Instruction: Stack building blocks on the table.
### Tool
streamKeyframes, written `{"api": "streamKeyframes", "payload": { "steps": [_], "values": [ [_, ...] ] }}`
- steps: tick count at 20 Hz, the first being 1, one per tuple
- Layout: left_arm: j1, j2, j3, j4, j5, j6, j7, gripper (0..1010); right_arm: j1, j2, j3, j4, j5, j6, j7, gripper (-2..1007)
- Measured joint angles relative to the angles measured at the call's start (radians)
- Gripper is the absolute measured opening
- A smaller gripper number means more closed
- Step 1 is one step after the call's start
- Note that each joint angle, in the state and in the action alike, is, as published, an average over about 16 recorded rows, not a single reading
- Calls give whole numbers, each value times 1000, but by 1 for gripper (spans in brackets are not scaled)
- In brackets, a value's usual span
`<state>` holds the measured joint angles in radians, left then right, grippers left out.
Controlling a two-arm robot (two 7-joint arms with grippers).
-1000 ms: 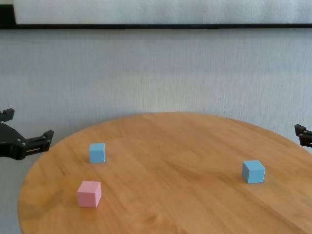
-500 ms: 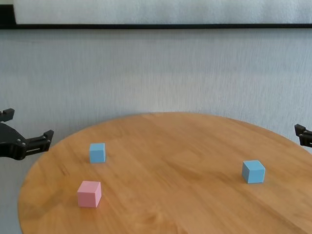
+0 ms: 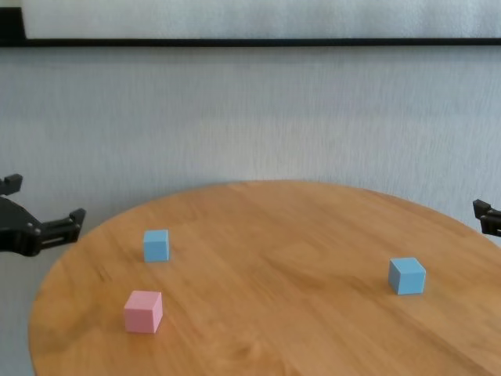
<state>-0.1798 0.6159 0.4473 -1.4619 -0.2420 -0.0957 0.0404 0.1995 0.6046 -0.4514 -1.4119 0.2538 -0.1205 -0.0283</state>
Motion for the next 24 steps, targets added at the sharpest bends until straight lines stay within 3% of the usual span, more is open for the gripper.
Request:
{"api": "streamKeyframes", "payload": {
  "steps": [5, 13, 18, 24],
  "values": [
    [33, 20, -7, -86, 19, 55, 12, 1000, 0, 0, 0, 0, 0, 0, 0, 1005],
    [95, 46, -13, -246, 52, 180, 21, 1000, 0, 0, 0, 0, 0, 0, 0, 1005],
    [114, 31, -12, -290, 50, 239, 8, 1000, 0, 0, 0, 0, 0, 0, 0, 1005],
    [118, -16, -11, -287, 24, 277, -17, 1000, 0, 0, 0, 0, 0, 0, 0, 1005]
  ]
}}
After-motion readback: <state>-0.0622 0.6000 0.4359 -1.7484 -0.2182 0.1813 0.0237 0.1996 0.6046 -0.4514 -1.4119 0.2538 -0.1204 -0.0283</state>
